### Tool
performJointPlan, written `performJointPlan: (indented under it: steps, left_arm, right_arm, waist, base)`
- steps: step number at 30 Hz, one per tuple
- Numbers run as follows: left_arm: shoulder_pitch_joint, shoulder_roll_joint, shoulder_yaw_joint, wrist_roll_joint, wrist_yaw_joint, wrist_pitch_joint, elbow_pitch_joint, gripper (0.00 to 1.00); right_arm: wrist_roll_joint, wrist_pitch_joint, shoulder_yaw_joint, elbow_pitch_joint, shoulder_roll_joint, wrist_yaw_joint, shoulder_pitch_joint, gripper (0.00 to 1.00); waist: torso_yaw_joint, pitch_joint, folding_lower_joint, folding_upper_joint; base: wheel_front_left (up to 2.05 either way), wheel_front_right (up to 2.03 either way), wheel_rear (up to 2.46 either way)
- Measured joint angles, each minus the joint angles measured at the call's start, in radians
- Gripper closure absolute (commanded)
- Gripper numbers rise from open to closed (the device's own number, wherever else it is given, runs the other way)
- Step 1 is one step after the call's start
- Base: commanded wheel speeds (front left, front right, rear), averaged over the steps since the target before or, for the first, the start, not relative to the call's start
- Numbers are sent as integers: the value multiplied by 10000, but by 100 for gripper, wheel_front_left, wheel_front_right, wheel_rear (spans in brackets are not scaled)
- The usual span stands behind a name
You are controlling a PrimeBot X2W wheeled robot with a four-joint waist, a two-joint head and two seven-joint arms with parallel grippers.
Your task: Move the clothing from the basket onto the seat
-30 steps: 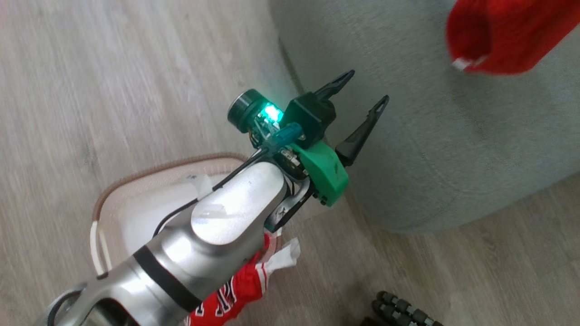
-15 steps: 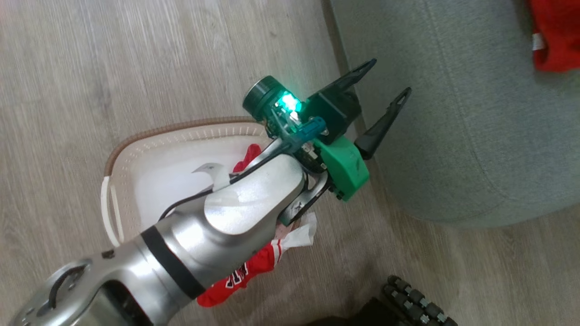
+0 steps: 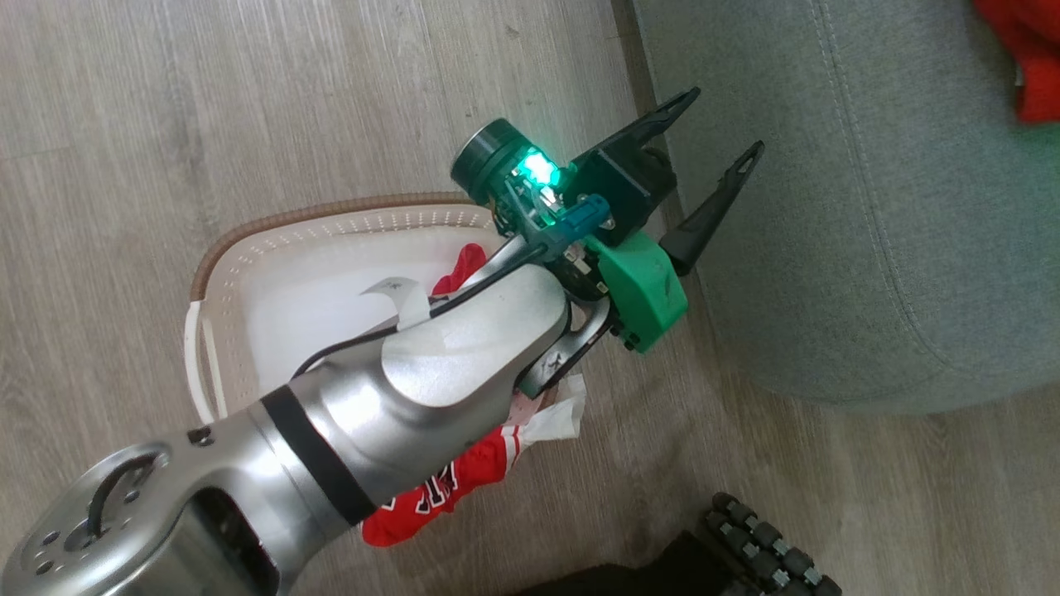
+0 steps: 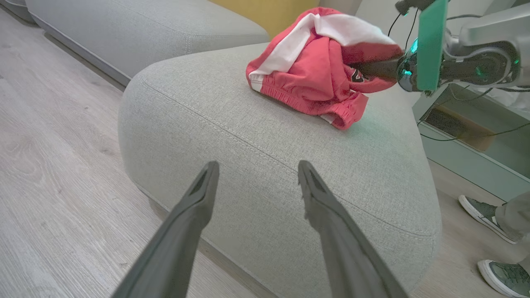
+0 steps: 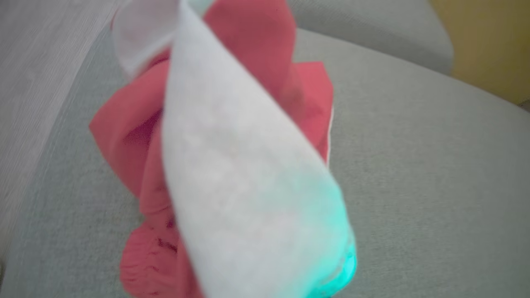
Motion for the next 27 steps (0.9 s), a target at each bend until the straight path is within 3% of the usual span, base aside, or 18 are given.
performJointPlan:
  steps: [6, 7, 8, 9, 10, 20, 27]
  left_arm:
    - [-55, 0, -140, -301, 13, -163, 59, 0]
    - [-56, 0, -155, -345, 13, -171, 73, 0]
    - [-56, 0, -176, -389, 15, -174, 79, 0]
    - [-56, 0, -201, -428, 40, -192, 88, 0]
    - [-56, 0, -221, -453, 56, -257, 102, 0]
    - [138, -2, -309, -805, -6, -351, 349, 0]
    - [1142, 8, 332, -828, -173, -378, 353, 0]
  right_arm:
    - [1041, 374, 1641, -23, -291, 0, -541, 100]
    - [1187, 389, 1847, 8, -316, 0, -667, 92]
    - [1313, 518, 2063, 61, -343, 0, -790, 50]
    - [1407, 600, 2282, 98, -368, 0, -885, 16]
    - [1490, 610, 2458, 150, -385, 0, -959, 0]
    - [2173, 1037, 4019, 362, -464, 0, -1398, 0]
    - [2224, 1164, 4535, 42, -675, 0, -1406, 0]
  waist:
    - [78, -108, 0, 0]
    - [86, -151, 0, 0]
    - [97, -201, 0, 0]
    - [105, -257, 0, 0]
    - [113, -321, 0, 0]
    - [137, -1412, 0, 0]
    - [113, -2637, -1, 0]
  base:
    - [0, 0, 0]
    - [0, 0, 0]
    - [0, 0, 0]
    - [0, 0, 0]
    - [0, 0, 0]
    - [0, 0, 0]
    - [0, 0, 0]
